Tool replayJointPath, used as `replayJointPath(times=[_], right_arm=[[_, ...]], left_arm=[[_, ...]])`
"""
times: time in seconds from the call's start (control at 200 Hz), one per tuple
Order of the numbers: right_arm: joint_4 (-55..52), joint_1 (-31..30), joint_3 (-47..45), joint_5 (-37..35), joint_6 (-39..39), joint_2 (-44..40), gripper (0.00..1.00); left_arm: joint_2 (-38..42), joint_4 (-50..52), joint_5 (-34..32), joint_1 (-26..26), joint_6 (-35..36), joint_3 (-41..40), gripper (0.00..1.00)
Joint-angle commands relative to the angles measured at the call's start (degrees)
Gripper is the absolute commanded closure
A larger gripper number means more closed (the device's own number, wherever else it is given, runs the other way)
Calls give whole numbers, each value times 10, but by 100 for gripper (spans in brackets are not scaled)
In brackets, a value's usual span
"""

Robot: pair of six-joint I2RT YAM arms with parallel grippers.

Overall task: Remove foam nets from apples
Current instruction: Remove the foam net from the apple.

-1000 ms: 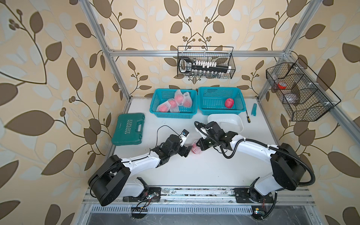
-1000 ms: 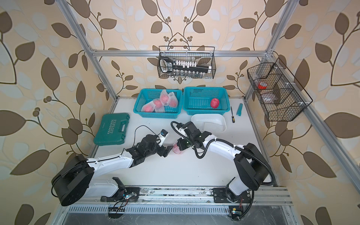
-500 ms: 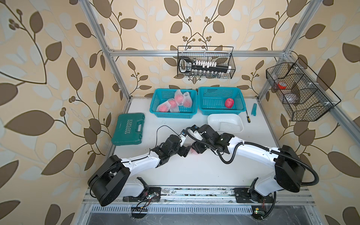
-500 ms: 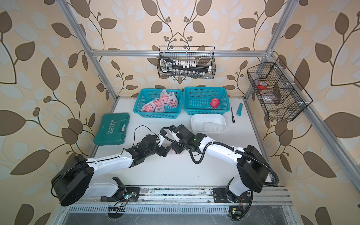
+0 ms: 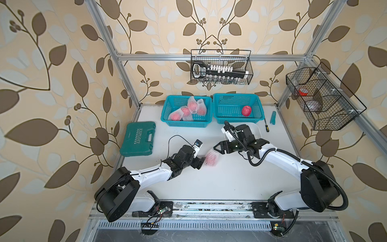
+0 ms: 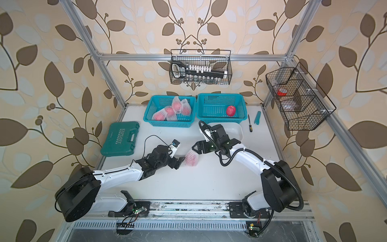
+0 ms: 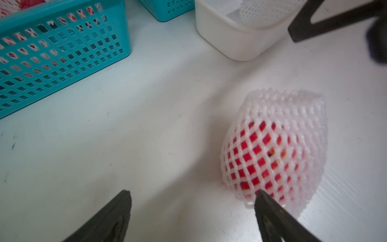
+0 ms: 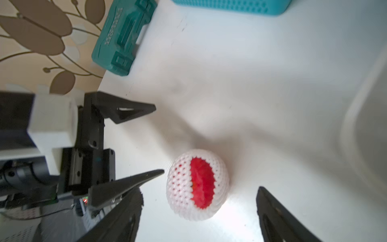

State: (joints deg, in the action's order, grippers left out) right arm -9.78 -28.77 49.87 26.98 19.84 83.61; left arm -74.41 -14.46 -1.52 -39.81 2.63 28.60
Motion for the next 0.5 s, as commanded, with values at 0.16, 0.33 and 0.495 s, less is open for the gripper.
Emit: replayJointPath(times=[0.16,0.33,0.495], right_arm=[[50,-21,-6,34,12,67,16],[76,-25,-3,60,24,98,40],[74,-27,0,45,19,78,74]], left_arm=[[28,3,17,-4,-5,12,7],[32,8,15,-4,-5,14,7],[38,17,14,-4,-4,16,7]])
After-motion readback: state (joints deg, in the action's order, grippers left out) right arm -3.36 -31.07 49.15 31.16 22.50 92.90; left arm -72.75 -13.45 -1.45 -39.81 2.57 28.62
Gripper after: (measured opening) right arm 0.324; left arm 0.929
